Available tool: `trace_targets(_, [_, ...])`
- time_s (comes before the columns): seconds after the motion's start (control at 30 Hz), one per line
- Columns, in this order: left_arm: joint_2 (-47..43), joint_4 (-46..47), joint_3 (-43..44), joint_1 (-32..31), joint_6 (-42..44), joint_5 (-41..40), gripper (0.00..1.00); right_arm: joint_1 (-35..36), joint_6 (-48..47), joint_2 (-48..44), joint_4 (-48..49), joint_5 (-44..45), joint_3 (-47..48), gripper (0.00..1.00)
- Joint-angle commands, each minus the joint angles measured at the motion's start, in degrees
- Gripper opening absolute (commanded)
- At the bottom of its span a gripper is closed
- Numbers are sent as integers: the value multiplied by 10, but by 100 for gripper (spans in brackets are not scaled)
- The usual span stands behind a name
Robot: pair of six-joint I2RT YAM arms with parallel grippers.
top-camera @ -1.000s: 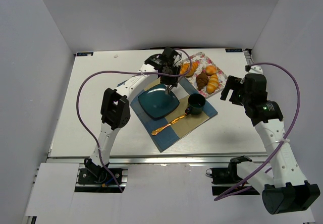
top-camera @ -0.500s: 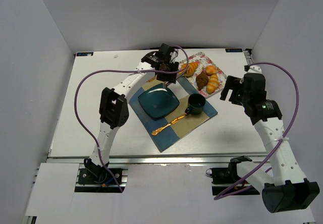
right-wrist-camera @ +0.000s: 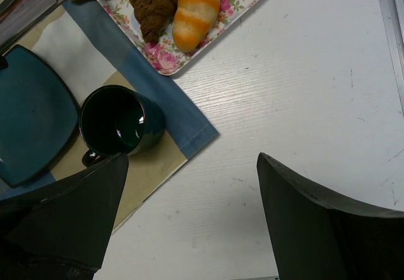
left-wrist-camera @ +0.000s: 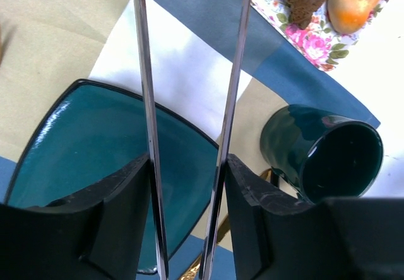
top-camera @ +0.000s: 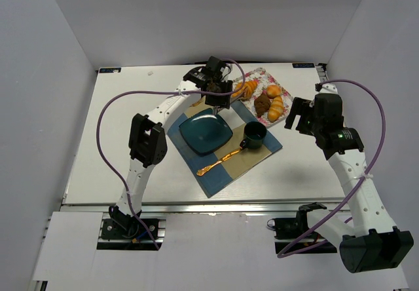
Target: Place the bread
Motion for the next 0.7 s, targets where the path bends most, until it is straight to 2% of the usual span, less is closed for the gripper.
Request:
trace_targets(0.0, [-23,17,15,2,-4,23,56,0,-9,-1,20,-1,0,89])
trace_targets(0.17, [-17,19,7,2,-7,39,49,0,-9,0,22,-4,-3,89])
trace_targets(0.5, [-27,16,18,4,-9,35,18,0,-3,4,23,-6,0,89])
trace_targets(0.67, [-40,16,27,11,-14,36,9,0,-3,8,23,-6,7,89])
